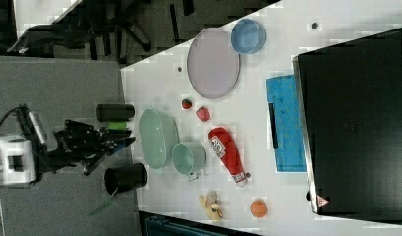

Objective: Flap open oven.

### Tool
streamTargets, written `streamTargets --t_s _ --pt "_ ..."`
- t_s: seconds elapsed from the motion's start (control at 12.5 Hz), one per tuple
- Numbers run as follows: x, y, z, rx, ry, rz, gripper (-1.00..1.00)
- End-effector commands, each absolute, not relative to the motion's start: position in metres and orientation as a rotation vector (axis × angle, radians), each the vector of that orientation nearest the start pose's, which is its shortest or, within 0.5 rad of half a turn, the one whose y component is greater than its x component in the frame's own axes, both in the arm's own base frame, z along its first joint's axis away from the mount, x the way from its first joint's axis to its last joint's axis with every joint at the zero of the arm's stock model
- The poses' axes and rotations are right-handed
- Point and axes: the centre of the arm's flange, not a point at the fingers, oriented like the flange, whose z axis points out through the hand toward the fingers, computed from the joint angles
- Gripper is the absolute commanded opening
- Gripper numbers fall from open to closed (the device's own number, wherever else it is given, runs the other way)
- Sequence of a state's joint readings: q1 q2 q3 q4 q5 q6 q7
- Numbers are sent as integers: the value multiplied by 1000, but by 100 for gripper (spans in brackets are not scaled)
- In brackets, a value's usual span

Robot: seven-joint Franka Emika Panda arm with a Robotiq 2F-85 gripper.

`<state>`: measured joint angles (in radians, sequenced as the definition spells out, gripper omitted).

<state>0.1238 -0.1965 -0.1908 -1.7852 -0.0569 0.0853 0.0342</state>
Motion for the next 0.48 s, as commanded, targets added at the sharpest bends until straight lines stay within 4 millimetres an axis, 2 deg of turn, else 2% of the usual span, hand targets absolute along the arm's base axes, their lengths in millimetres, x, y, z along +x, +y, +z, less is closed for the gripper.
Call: streamTargets --t_s 0.08,0.48 --pt "506 -43 608 -2801 1466 23 -65" --pt "507 -43 605 -2803 1465 24 -65"
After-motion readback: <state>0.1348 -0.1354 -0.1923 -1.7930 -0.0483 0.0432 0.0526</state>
